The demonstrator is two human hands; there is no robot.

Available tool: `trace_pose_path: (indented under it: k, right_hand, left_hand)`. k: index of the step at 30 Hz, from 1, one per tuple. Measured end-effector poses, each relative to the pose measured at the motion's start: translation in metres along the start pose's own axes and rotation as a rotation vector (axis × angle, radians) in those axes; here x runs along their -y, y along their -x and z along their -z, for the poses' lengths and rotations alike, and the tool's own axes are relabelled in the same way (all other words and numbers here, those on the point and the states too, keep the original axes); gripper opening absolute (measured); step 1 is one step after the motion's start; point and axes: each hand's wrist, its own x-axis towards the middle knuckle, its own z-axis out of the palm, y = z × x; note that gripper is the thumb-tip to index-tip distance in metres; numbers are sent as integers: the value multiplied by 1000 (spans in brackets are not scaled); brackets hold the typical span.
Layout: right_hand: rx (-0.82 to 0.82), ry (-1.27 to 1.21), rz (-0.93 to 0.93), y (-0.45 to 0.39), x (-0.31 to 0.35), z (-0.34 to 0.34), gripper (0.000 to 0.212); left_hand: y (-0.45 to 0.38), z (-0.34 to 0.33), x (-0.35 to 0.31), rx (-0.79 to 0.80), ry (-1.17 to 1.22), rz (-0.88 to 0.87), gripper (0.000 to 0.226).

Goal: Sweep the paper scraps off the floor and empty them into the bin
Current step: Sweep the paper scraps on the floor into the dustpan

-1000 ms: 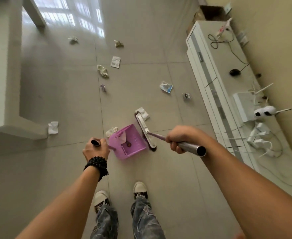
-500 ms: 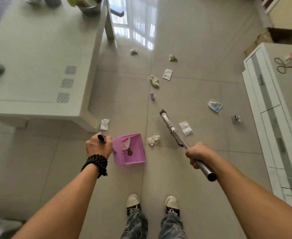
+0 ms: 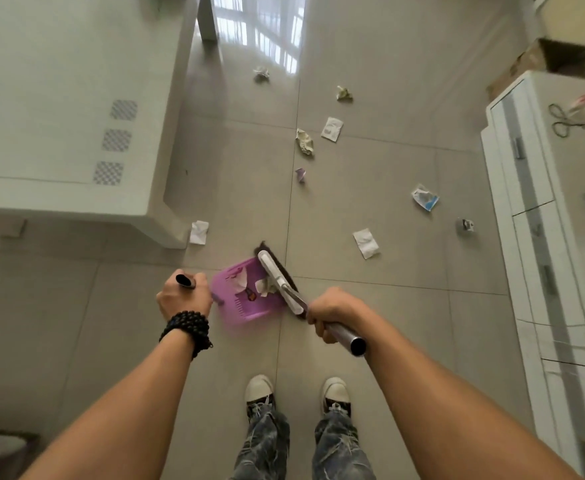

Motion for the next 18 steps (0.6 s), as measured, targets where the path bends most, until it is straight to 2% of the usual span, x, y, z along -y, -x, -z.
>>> trace_pose_path:
  k: [3,10,18]
  right_hand:
    - [51,-54,-27,17,29,18,18]
    - [-158,118,160,37,82,-8,3]
    - [-284,337,263,31,137,-15,24]
  left_hand:
    - [0,4,3,0,33,46,19]
    - [-14,71,19,-124,191,139,18]
    - [-57,134,28,-273,181,191,21]
